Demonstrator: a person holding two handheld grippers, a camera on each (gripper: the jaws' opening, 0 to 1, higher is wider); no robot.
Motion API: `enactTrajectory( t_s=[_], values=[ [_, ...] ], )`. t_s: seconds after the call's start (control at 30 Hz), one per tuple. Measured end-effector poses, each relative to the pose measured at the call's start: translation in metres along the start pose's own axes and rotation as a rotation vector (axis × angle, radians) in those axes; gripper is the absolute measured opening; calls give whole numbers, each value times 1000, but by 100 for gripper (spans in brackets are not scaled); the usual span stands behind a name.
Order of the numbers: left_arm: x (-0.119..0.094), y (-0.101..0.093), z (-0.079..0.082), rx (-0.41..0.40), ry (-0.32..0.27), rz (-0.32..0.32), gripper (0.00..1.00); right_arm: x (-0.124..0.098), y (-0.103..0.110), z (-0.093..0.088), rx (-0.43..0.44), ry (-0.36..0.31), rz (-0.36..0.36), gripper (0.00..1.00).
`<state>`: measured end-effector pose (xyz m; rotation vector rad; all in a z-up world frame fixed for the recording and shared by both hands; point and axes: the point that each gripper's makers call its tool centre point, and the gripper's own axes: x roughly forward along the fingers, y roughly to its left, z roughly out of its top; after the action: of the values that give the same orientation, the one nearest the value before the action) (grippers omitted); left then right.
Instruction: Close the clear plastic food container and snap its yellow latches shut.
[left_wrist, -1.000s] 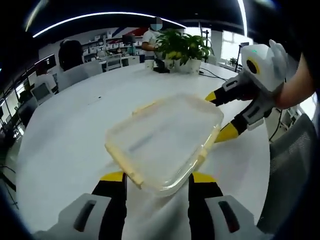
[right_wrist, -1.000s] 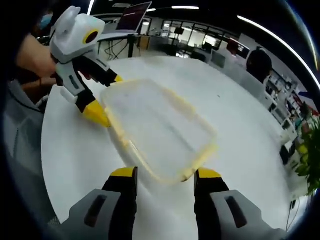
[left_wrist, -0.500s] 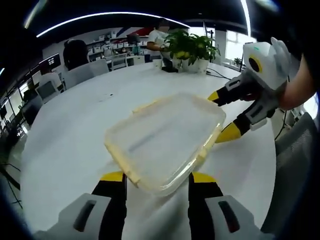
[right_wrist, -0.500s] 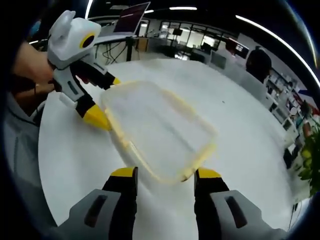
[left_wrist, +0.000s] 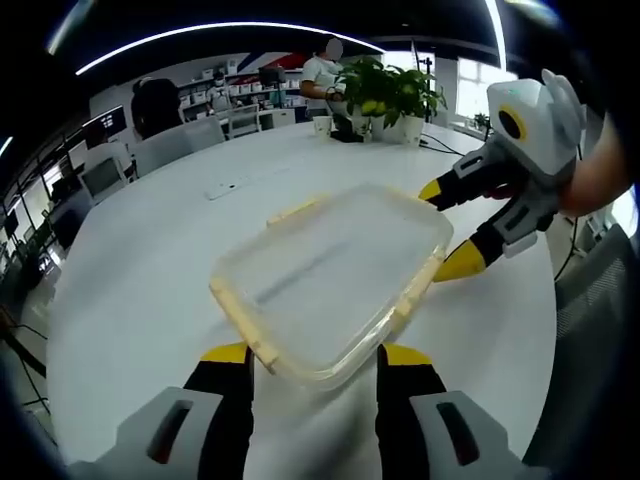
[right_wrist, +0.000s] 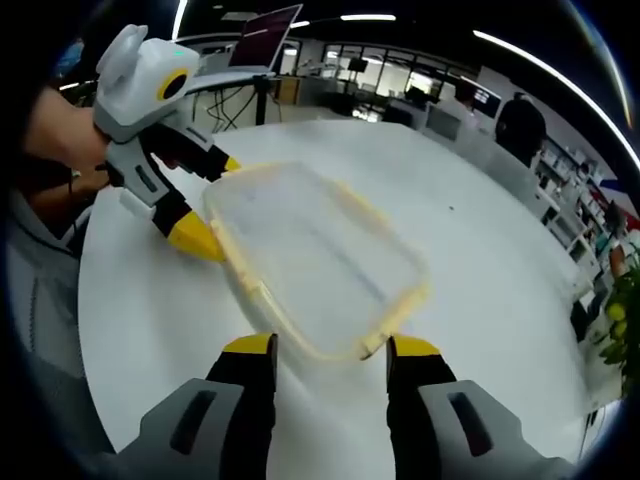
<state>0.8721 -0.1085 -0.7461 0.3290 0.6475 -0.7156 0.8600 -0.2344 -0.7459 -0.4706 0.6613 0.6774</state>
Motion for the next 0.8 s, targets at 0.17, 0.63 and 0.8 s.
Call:
enactTrajectory(
  t_s=[0.17,0.63,0.8],
  values=[
    [-8,-5,-1,-18,3,9,44,-12,-2,-5,18,2,-6,42],
    [-65,-18,-1,-169,-86,74,46,-64,7,-6,105,-54,-35,48],
    [-90,-23,-4,-197,-107,95,47,-86,15,-3,129,-88,-47,49]
  ],
)
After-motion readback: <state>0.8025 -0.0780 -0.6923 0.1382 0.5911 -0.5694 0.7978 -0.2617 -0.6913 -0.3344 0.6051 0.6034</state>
